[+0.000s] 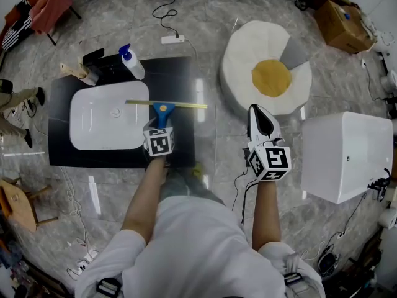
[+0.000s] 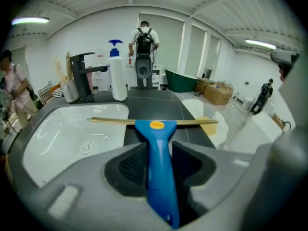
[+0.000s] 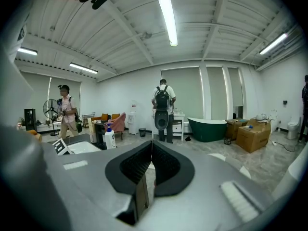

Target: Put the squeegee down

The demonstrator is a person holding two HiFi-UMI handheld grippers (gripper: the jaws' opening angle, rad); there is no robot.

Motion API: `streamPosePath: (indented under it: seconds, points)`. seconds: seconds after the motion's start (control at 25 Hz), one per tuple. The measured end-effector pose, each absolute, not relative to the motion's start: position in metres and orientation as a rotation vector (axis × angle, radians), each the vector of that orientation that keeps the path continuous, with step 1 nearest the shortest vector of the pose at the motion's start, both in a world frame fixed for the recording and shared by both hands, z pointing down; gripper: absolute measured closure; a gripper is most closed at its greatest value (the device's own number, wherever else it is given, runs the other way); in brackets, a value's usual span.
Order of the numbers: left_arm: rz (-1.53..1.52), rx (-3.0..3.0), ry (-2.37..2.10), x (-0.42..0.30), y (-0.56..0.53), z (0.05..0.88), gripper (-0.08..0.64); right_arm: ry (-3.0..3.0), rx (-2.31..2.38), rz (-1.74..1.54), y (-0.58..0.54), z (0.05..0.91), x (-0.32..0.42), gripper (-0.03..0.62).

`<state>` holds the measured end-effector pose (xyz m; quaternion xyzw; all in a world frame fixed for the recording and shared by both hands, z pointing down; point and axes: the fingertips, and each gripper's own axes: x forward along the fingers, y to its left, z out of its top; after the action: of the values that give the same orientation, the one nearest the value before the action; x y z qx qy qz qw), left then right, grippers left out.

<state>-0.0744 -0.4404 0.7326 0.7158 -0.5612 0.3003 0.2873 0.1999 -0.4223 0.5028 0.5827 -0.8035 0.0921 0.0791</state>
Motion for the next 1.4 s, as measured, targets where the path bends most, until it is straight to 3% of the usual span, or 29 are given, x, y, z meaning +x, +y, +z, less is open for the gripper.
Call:
streamPosePath:
  seconds: [0.64, 1.4]
  points:
    - [0.703, 2.025, -1.528, -0.088, -0.430, 0.672, 0.379, -2.474, 1.716, 0.246, -0.417, 0.480, 0.172, 0.589]
    - [0.531, 2.201, -1.706, -0.153, -0.421, 0.543, 0.486, -2.542, 1.688, 0.187, -0.404, 0.440, 0.117, 0.589]
